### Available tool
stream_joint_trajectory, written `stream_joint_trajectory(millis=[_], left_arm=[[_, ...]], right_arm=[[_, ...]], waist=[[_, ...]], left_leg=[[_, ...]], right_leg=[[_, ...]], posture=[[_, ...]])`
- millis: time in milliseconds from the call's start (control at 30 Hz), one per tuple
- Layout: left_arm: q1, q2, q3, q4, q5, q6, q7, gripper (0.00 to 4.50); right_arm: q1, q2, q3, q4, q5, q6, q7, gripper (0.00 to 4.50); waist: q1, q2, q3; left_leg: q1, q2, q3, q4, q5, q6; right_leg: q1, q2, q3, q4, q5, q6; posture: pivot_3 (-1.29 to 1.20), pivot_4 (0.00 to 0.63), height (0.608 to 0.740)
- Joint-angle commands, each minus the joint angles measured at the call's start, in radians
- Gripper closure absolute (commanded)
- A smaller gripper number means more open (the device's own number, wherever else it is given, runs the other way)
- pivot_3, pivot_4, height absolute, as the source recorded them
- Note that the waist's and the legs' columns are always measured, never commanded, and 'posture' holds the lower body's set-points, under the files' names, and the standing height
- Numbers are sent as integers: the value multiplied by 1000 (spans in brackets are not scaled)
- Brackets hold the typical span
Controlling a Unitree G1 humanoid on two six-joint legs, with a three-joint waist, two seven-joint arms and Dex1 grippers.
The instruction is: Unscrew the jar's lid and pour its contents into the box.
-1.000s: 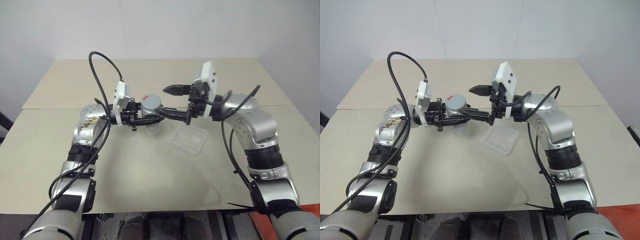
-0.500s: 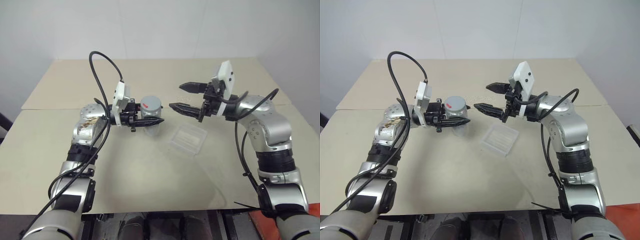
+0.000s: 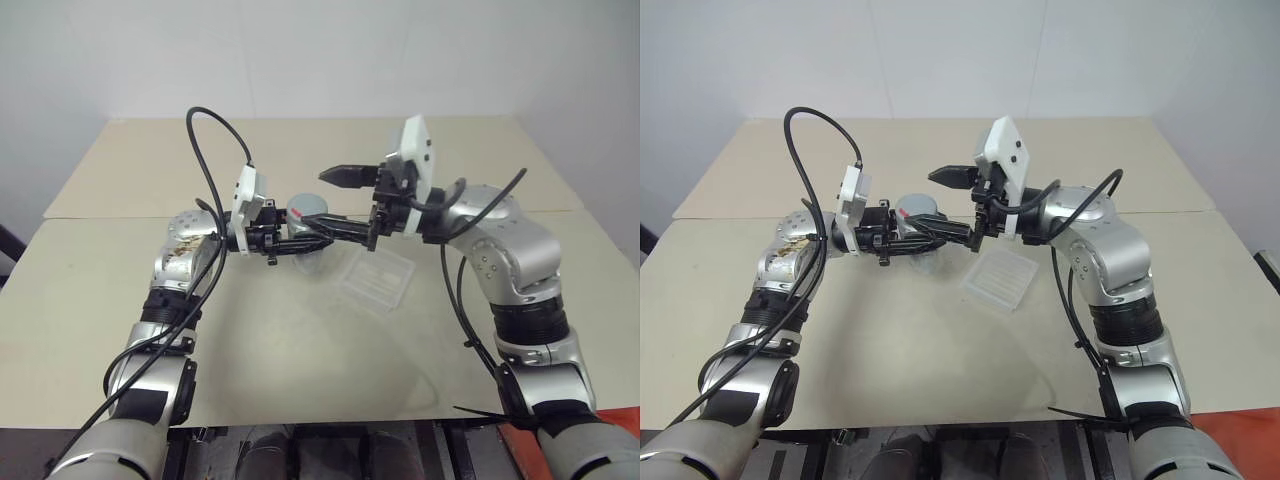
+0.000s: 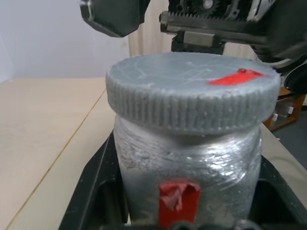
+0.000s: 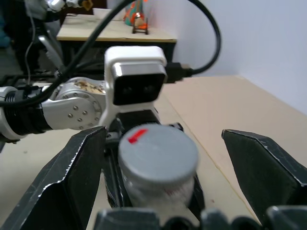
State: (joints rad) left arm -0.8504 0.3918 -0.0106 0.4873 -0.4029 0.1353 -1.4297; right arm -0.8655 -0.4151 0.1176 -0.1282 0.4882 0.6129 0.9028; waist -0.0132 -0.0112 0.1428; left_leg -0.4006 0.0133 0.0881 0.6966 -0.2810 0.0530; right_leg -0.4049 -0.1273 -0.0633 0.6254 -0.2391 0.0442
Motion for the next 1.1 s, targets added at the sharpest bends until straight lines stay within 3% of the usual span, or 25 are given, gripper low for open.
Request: stream_joint_trajectory(millis=[33, 1100], left_arm=[[-22, 1, 10, -16, -10, -15, -1, 2384], [-15, 12, 15, -26, -9, -15, -2, 2384]], right_arm=[[-38, 10, 7, -2, -9, 5, -12, 39], [-71, 36, 33, 59, -41, -12, 25, 39]], waist=[[0, 0, 0], [-2, 0, 0]], left_leg=[[0, 0, 0, 0, 0, 0], [0, 0, 0, 0, 0, 0]], right_leg=[[0, 0, 0, 0, 0, 0], [0, 0, 0, 0, 0, 0]], posture=[[0, 150, 740], [0, 150, 740]])
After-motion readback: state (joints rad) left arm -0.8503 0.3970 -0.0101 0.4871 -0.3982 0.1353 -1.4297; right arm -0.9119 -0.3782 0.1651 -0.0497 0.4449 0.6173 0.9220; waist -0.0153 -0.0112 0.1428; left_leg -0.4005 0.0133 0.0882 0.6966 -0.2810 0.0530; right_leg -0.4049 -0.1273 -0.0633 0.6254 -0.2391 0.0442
